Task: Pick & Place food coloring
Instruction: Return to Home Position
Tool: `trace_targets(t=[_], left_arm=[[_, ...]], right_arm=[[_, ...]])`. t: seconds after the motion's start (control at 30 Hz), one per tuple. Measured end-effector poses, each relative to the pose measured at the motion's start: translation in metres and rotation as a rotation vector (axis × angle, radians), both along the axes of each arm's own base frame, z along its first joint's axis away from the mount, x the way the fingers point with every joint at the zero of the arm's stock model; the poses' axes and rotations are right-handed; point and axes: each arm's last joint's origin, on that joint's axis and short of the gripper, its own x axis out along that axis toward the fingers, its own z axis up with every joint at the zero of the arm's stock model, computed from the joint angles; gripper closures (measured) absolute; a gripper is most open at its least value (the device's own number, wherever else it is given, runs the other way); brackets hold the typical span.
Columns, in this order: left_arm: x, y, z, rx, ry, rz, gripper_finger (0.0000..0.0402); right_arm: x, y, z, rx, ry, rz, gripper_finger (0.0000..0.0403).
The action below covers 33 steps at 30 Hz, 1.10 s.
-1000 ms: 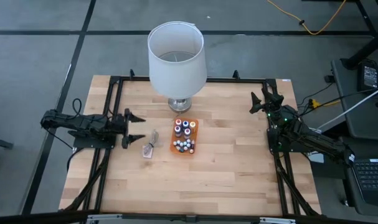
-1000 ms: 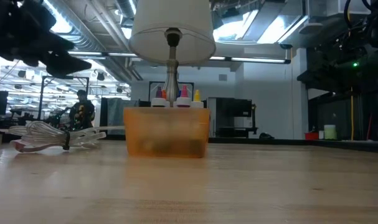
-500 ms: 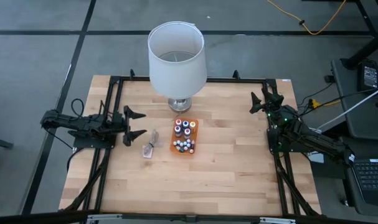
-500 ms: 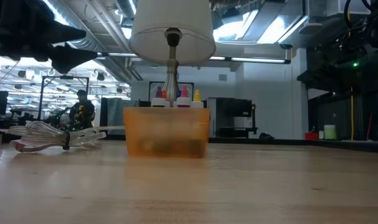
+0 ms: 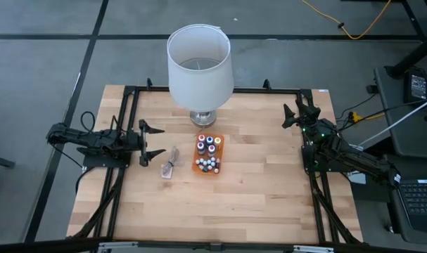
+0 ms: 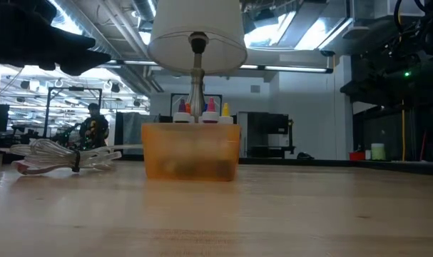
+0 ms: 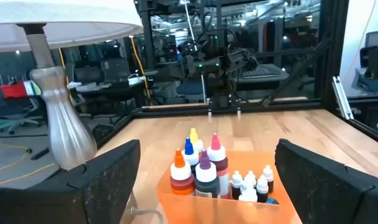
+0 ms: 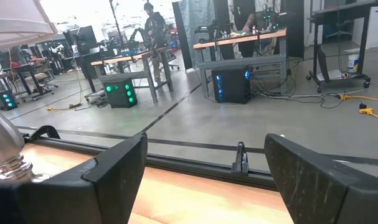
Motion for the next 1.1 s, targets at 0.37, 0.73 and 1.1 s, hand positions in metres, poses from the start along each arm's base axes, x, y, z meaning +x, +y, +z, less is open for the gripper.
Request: trace_targets(t=[0.37, 0.73, 1.1], left_arm=[[0.0000, 0.0000, 0.0000, -0.016, -0.003, -0.001, 0.0040], [0.0000, 0.0000, 0.0000, -0.016, -0.003, 0.000, 0.0040], [0.0000, 0.0000, 0.0000, -0.016, -0.002, 0.000, 0.0039]], right_arm=[[0.0000, 0.0000, 0.0000, 0.000, 0.000, 0.000, 0.0079], [0.0000, 0.0000, 0.0000, 0.000, 0.000, 0.000, 0.0079], [0.0000, 0.0000, -0.0001, 0.000, 0.000, 0.000, 0.0079]])
